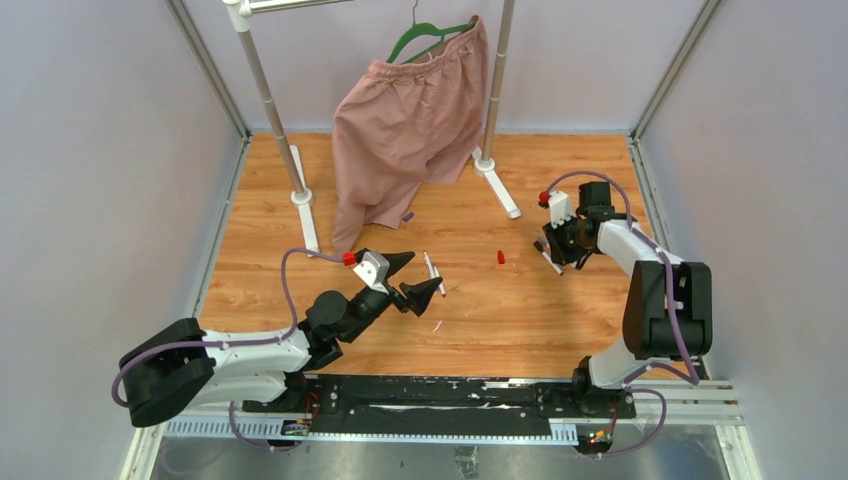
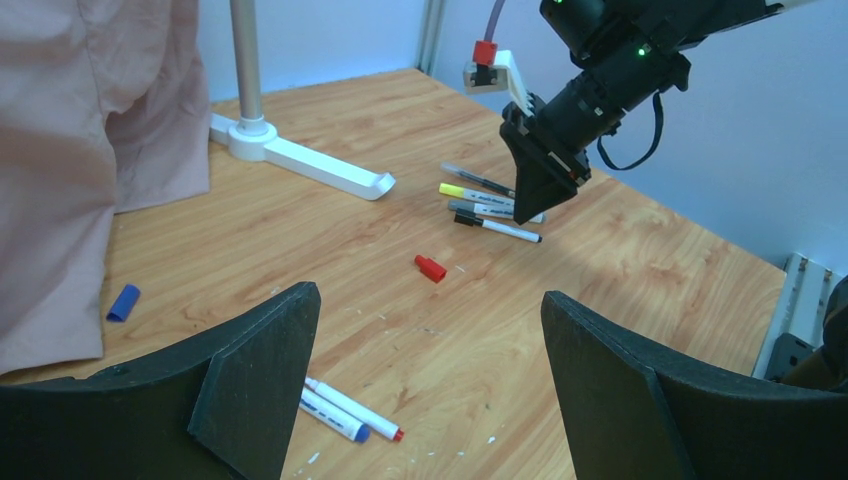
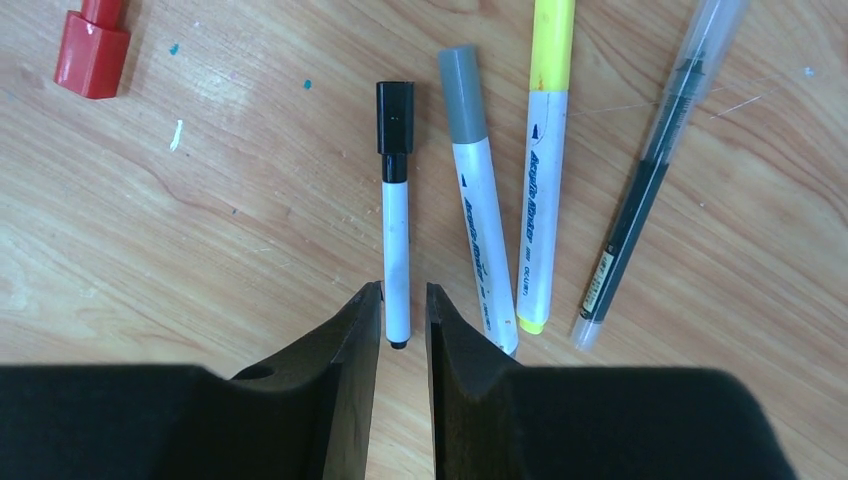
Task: Insert the pens into the pen caps
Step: Place the pen at the center of the board, then pick up the pen from the center of the board.
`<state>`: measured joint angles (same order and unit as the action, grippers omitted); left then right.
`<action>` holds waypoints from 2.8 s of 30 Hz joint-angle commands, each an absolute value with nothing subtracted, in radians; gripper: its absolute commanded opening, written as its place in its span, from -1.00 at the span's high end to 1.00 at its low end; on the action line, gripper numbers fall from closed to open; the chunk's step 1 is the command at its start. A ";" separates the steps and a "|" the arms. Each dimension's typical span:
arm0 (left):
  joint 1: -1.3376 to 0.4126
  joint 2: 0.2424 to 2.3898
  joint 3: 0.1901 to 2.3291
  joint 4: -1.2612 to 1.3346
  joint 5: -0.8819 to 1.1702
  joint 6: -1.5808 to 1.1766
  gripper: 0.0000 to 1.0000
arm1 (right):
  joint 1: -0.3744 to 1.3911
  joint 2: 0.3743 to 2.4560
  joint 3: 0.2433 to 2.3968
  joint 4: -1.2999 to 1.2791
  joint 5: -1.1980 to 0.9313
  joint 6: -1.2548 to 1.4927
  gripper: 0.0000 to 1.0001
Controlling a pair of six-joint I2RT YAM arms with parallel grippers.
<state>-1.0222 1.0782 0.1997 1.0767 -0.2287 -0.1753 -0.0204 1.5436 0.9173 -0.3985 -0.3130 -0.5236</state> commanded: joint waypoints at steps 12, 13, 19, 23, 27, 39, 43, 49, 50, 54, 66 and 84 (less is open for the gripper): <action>-1.017 1.079 0.191 1.112 -0.241 -0.178 -0.75 | -0.034 1.216 0.947 -0.505 -0.715 -0.552 0.34; -1.017 1.079 0.191 1.111 -0.244 -0.178 -0.75 | -0.034 1.184 0.948 -0.506 -0.765 -0.546 0.33; -1.014 1.074 0.204 1.092 -0.274 -0.191 -0.75 | -0.031 1.049 1.008 -0.458 -1.106 -0.452 0.24; -0.974 1.091 0.225 1.077 -0.239 -0.258 -0.74 | -0.026 1.080 1.080 -0.421 -1.236 -0.328 0.23; -0.889 1.153 0.269 1.069 -0.140 -0.374 -0.71 | -0.019 1.089 0.988 -0.239 -1.287 -0.204 0.22; -0.839 1.435 0.549 0.762 -0.024 -0.536 -0.57 | -0.018 1.054 0.860 -0.193 -1.027 -0.280 0.13; -0.840 1.490 0.602 0.671 -0.022 -0.555 -0.44 | -0.018 1.084 0.859 -0.199 -1.012 -0.282 0.13; -0.858 1.564 0.681 0.548 -0.049 -0.559 -0.34 | -0.018 1.101 0.857 -0.200 -1.003 -0.287 0.13; -0.868 1.570 0.696 0.519 -0.071 -0.548 -0.34 | -0.018 1.101 0.856 -0.200 -1.001 -0.288 0.13; -0.890 1.590 0.721 0.474 -0.115 -0.522 -0.38 | -0.018 1.104 0.854 -0.202 -0.993 -0.293 0.13; -0.984 1.552 0.786 0.216 -0.441 -0.586 -1.00 | -0.019 1.105 0.858 -0.211 -0.988 -0.305 0.13; -1.006 1.668 1.012 -0.176 -0.662 -0.756 0.03 | -0.018 1.089 0.859 -0.218 -0.980 -0.313 0.14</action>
